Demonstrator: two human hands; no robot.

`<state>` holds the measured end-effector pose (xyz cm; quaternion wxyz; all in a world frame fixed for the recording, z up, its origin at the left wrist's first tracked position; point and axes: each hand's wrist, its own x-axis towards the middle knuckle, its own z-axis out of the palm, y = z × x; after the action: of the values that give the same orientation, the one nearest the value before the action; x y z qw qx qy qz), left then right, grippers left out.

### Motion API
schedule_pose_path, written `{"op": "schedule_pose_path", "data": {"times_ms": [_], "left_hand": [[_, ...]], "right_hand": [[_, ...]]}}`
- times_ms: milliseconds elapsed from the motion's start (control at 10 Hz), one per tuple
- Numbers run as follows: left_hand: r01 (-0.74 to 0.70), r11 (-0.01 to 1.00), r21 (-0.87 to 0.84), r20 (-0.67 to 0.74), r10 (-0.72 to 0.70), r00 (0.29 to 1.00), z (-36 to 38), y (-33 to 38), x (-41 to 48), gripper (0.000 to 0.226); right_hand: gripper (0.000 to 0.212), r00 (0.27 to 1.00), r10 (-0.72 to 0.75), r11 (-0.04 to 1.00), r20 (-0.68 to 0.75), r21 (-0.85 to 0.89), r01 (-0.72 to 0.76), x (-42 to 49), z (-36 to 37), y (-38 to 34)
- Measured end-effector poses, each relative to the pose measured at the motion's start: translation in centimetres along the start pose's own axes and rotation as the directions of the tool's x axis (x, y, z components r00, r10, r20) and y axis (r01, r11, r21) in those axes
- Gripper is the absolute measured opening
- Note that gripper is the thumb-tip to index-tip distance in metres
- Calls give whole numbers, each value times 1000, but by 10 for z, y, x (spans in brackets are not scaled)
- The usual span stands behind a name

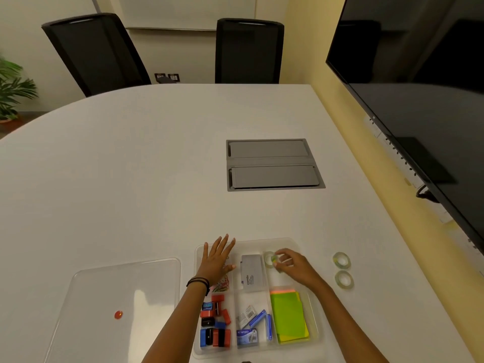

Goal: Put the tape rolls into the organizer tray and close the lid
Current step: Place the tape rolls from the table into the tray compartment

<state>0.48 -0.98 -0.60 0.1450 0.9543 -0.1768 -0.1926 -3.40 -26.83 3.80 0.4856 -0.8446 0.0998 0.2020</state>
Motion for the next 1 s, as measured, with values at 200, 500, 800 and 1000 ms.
{"op": "schedule_pose_path", "data": {"times_ms": [200,500,800,1000], "left_hand": [[-1,1000,18,0,1,1000,0,0,0,73],[-2,1000,11,1,2,1000,1,0,0,73],[-8,1000,0,-3,8,1000,1,0,0,73],[-6,1000,-1,1,6,1000,1,0,0,74]], "right_hand": [[43,997,48,959,-57,-276,-62,3,24,9],[35,993,99,931,-70,-347,-117,3,38,5],[37,992,118,927,-33,-354,-122,4,34,5],[30,989,147,968,-26,-200,-149,3,5,-2]]}}
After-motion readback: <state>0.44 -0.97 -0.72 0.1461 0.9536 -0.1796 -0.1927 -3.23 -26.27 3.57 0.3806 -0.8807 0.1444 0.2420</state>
